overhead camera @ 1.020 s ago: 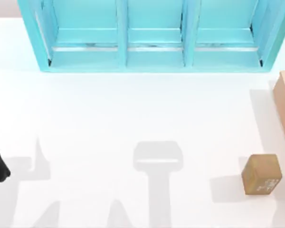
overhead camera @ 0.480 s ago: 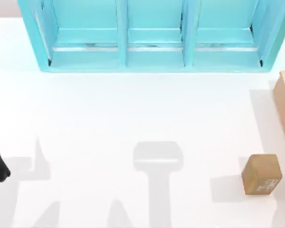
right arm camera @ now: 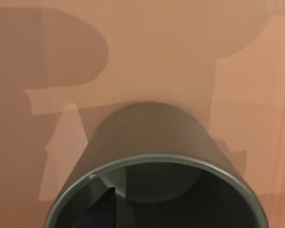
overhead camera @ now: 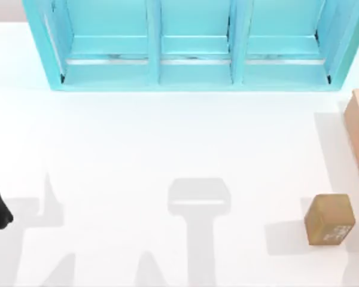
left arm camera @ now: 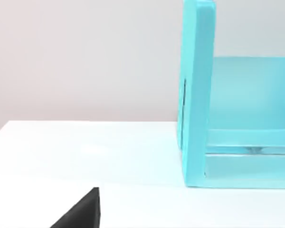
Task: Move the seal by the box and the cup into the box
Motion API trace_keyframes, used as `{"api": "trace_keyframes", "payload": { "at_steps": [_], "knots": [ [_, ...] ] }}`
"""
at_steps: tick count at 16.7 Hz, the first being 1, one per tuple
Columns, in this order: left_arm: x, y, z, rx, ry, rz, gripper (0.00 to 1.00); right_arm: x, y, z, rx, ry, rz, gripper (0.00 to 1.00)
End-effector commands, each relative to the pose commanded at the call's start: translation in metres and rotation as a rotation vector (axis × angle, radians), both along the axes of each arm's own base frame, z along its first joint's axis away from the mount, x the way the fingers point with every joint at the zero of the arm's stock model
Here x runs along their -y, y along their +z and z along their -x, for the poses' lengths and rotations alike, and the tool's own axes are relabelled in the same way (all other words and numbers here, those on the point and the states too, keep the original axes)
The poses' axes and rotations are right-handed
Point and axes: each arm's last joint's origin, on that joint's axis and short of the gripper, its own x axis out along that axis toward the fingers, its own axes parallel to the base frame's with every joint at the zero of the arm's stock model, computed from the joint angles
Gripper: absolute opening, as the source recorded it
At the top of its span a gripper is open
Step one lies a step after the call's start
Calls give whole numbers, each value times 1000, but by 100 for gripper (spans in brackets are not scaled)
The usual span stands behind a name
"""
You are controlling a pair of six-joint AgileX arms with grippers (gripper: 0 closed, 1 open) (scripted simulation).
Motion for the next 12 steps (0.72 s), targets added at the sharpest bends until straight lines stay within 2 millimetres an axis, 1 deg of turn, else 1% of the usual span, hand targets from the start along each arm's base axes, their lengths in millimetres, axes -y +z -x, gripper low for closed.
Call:
{"api": "trace_keyframes", "payload": {
  "at_steps": [5,7,9,12],
  "knots": [
    [0,0,0,0,0,0,100,0,0,0,1,-1,1,100],
    [0,0,0,0,0,0,100,1,4,-1,2,1,0,100],
    [0,0,0,0,0,0,100,3,18,-4,4,1,-1,100],
    [0,0,0,0,0,0,100,4,49,-5,-15,-2,-8,100]
  ]
}}
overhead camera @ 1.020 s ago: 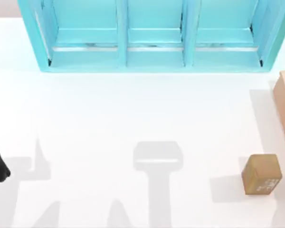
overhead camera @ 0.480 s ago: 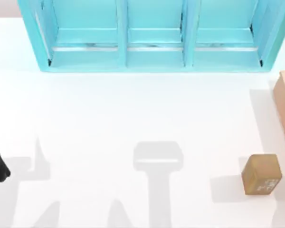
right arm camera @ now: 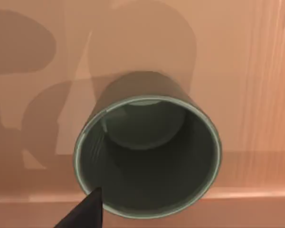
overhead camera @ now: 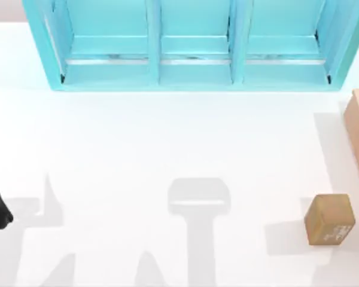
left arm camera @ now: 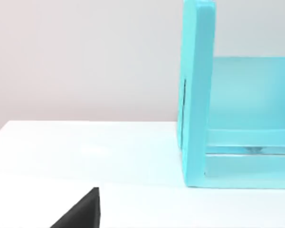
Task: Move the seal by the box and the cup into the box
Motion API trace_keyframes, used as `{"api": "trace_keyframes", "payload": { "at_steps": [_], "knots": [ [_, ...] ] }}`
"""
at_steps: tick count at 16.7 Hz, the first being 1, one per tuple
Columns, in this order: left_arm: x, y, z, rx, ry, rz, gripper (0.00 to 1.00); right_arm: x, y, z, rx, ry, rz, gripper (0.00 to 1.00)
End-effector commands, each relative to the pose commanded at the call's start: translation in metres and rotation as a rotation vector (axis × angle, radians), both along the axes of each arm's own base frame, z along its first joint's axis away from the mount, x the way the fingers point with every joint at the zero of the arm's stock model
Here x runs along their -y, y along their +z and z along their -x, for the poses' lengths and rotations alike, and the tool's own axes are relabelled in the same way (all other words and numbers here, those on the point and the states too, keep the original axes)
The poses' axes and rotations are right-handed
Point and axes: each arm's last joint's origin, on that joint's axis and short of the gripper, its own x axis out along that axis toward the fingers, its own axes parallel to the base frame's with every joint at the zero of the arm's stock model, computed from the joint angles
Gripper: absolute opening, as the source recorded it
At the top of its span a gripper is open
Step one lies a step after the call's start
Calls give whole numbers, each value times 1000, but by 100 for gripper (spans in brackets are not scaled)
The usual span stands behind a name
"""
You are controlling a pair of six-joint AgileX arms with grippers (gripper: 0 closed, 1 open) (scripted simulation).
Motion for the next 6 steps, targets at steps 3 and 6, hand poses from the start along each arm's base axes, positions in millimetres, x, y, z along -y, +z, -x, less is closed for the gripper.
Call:
{"api": "trace_keyframes", "payload": {
  "at_steps": [3,6],
  "knots": [
    [0,0,0,0,0,0,100,-2,34,3,1,0,3,100],
    [0,0,0,0,0,0,100,-4,51,5,15,1,9,100]
  ]
}}
